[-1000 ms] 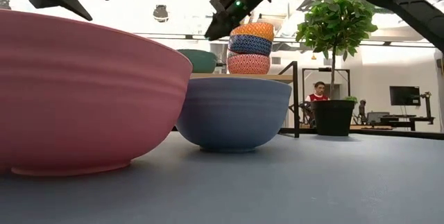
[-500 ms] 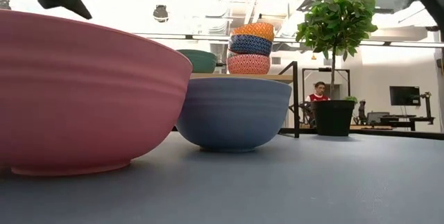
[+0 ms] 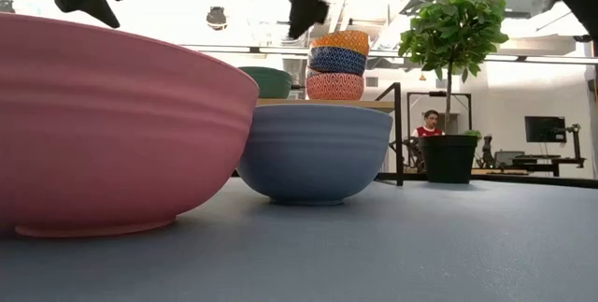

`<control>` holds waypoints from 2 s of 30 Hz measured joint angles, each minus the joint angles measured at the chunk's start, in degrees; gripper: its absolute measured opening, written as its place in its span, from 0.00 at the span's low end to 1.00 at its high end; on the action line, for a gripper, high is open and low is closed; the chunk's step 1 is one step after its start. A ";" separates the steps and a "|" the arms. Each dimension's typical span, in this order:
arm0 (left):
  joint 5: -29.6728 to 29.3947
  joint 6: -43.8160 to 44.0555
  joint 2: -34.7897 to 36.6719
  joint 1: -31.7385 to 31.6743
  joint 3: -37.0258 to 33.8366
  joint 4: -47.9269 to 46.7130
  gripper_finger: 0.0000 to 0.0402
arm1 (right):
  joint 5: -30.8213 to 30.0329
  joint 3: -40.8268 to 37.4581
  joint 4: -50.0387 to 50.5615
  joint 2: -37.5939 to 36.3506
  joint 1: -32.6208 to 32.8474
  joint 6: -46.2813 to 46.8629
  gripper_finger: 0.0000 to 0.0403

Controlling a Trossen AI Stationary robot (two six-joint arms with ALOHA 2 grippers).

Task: Place and stack bowls onto a shelf
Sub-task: Stack the blue bowl on top of the green bowl on the shelf

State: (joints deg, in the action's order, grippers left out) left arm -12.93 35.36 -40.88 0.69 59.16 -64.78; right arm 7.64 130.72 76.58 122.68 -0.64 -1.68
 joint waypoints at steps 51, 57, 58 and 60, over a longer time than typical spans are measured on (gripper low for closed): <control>-0.59 -1.20 0.04 -0.02 0.00 -6.85 0.71 | -0.14 4.28 -8.62 -0.28 -8.72 7.74 0.06; -1.36 0.76 0.06 -0.02 0.00 -6.75 0.71 | -5.06 4.35 -27.84 -6.02 -14.24 13.70 0.06; -1.41 1.13 0.04 -0.02 0.00 -6.71 0.71 | -6.88 4.35 -31.21 -6.29 -15.13 14.22 0.06; -1.76 1.80 0.07 -0.02 0.00 -6.70 0.71 | -9.88 4.33 -36.27 -6.49 -17.01 15.32 0.06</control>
State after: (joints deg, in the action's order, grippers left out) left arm -14.69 37.16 -40.82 0.67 59.16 -71.48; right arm -2.24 135.04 40.31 116.19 -17.65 13.64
